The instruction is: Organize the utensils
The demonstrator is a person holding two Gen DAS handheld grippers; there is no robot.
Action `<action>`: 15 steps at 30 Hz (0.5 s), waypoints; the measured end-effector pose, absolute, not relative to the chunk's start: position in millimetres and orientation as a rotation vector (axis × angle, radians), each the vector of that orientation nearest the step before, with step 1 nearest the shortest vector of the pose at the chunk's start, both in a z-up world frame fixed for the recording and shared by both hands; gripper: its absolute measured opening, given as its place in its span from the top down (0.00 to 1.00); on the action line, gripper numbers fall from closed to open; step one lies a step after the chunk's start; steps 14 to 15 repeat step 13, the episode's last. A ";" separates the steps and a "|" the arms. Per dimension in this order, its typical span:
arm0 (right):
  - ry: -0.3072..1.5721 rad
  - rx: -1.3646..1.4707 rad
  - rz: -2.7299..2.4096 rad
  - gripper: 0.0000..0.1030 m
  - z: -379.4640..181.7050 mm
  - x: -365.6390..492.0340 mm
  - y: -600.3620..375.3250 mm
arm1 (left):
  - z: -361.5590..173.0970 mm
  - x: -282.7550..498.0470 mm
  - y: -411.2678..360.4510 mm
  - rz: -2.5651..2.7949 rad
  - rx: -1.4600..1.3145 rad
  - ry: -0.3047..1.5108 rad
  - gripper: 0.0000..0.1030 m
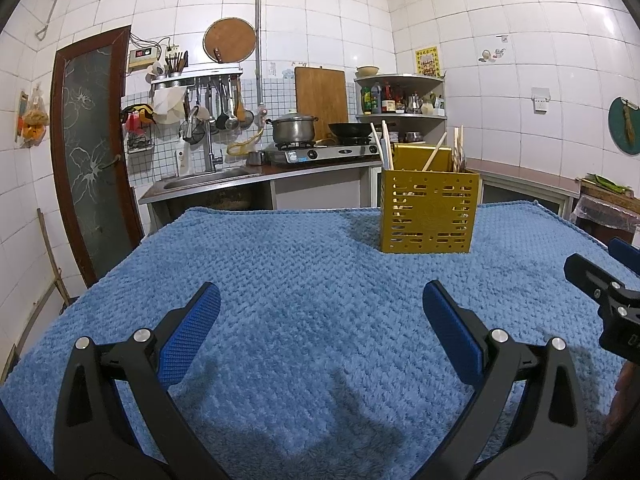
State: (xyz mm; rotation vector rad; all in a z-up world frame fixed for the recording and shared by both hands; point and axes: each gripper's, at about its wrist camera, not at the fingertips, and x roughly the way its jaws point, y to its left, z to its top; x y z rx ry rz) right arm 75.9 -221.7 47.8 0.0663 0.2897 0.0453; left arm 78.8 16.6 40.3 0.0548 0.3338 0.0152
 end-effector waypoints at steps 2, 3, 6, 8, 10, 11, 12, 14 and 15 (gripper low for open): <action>0.291 0.068 0.044 0.04 47.9 76.4 -221.8 | 40.2 78.5 16.1 0.017 0.054 0.334 0.05; 0.291 0.068 0.043 0.04 47.7 76.4 -220.3 | 40.1 78.4 16.2 0.017 0.054 0.334 0.05; 0.291 0.068 0.043 0.04 47.5 76.4 -220.3 | 39.9 78.2 15.6 0.016 0.056 0.333 0.05; 0.290 0.068 0.043 0.04 47.5 76.3 -220.3 | 40.0 78.6 16.5 0.018 0.055 0.333 0.05; 0.288 0.069 0.042 0.04 48.0 76.8 -221.0 | 40.2 78.7 16.2 0.018 0.055 0.336 0.05; 0.287 0.069 0.041 0.04 48.3 76.5 -220.9 | 40.6 78.8 16.6 0.018 0.055 0.336 0.05; 0.288 0.069 0.042 0.04 48.1 76.5 -221.0 | 40.8 78.6 17.1 0.018 0.055 0.336 0.05; 0.288 0.069 0.042 0.04 48.4 77.4 -221.6 | 40.7 77.9 16.5 0.017 0.055 0.335 0.05; 0.288 0.069 0.042 0.04 48.4 77.4 -221.6 | 40.7 77.9 16.5 0.017 0.055 0.335 0.05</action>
